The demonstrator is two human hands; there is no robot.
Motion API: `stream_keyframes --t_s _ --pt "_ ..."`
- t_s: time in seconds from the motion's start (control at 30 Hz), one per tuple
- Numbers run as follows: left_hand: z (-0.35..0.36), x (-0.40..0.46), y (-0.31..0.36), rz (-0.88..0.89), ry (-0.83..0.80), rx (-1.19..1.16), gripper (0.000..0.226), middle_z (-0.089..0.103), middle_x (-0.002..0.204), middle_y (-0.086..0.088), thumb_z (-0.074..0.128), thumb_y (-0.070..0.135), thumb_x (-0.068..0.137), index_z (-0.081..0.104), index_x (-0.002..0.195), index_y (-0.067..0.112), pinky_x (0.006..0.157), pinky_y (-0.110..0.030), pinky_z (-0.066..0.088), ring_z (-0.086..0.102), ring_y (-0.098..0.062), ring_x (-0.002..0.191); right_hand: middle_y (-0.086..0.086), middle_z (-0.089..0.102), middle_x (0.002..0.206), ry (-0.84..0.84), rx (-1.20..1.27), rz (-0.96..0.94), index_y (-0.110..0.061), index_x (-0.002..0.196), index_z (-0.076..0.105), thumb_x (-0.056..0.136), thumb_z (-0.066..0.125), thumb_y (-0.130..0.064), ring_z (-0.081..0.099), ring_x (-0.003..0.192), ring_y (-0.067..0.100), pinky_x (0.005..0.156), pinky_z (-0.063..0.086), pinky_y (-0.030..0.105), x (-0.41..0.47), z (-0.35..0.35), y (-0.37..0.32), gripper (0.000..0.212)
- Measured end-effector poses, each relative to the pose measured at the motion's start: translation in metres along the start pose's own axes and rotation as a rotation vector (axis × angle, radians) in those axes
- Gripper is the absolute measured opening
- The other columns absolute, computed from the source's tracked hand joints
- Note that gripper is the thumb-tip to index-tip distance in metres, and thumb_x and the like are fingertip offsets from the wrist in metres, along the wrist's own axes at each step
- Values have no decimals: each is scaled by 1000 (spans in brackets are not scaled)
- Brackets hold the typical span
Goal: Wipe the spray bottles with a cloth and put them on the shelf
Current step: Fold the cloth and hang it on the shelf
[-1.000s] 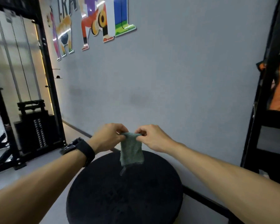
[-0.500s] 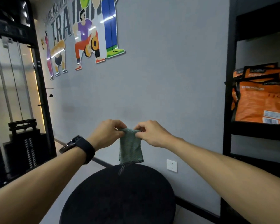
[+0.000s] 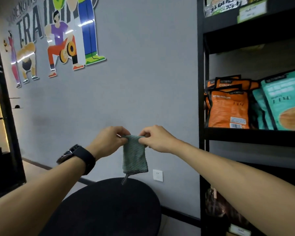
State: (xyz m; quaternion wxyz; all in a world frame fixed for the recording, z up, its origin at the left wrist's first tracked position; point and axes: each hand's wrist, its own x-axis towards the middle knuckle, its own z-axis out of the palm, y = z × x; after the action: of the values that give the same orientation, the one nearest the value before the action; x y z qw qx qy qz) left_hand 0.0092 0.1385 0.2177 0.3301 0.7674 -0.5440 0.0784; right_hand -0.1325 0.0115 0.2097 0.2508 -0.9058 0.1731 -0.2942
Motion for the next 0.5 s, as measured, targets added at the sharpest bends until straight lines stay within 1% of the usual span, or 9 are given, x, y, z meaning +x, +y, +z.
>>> stream_keyframes --t_s 0.13,0.27,0.37,0.43,0.5 --pt "17 4 25 44 -40 -29 15 69 96 9 62 13 92 70 100 22 64 -12 41 65 -13 91 -11 64 76 25 -16 53 -17 94 70 87 62 -20 64 80 12 71 51 23 -16 -22 18 10" --pt "35 10 47 95 -81 -59 14 70 98 6 63 12 92 70 99 22 66 -10 40 65 -15 93 -9 64 80 28 -26 84 -18 95 68 90 62 -20 63 75 7 65 46 19 -33 -44 36 8" --pt "50 14 65 129 -105 -104 14 71 97 6 64 12 91 69 95 24 66 -11 41 66 -15 92 -8 66 78 62 -46 115 -18 93 68 89 63 -20 64 73 8 62 44 17 -47 -61 50 7" --pt "59 14 77 152 -121 -119 14 70 95 8 64 13 91 69 93 26 65 -10 41 66 -12 89 -6 68 79 81 -62 135 -18 93 69 88 64 -21 66 74 8 63 46 18 -57 -73 59 8" --pt "69 15 90 177 -132 -125 14 68 91 12 64 13 91 68 93 26 60 -6 40 63 -7 83 -6 69 80 91 -84 150 -17 95 70 88 65 -22 65 72 6 63 46 18 -68 -84 67 10"
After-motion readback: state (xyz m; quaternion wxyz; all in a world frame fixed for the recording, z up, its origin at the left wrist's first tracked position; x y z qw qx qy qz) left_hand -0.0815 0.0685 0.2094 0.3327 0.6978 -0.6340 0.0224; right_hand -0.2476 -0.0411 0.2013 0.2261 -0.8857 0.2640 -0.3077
